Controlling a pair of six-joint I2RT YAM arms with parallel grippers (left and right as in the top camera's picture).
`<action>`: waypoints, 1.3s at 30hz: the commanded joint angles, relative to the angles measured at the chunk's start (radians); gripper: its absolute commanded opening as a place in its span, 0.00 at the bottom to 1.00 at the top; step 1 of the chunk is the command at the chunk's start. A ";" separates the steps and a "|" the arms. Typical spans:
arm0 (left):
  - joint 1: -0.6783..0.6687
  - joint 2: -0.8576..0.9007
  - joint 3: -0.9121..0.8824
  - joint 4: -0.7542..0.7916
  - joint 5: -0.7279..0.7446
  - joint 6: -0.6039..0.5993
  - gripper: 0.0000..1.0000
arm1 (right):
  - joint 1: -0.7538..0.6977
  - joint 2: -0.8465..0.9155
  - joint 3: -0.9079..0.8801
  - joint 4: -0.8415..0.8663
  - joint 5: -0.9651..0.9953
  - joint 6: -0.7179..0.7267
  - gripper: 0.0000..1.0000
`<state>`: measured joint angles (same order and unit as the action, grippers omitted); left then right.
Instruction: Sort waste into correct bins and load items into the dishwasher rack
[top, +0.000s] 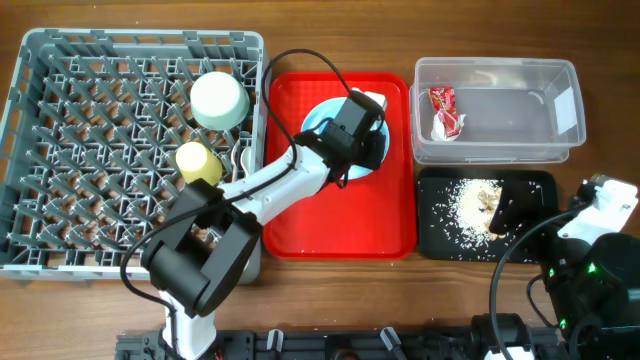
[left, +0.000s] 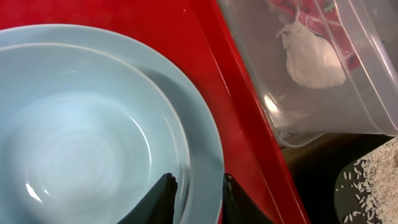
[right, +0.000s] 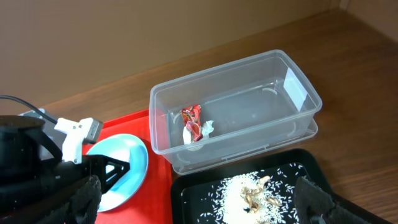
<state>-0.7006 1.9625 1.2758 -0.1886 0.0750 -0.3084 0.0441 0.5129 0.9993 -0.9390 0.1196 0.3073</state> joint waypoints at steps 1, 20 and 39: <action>-0.003 0.042 0.005 0.013 -0.051 0.017 0.27 | -0.003 0.000 0.008 0.003 -0.010 -0.017 1.00; 0.002 -0.140 0.006 -0.114 -0.053 0.012 0.04 | -0.003 0.000 0.008 0.003 -0.010 -0.017 1.00; 0.496 -1.034 0.005 -1.135 0.641 0.186 0.04 | -0.003 0.000 0.008 0.003 -0.010 -0.017 1.00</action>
<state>-0.3077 0.9485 1.2861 -1.2572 0.4816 -0.2459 0.0441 0.5129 0.9993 -0.9386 0.1196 0.3073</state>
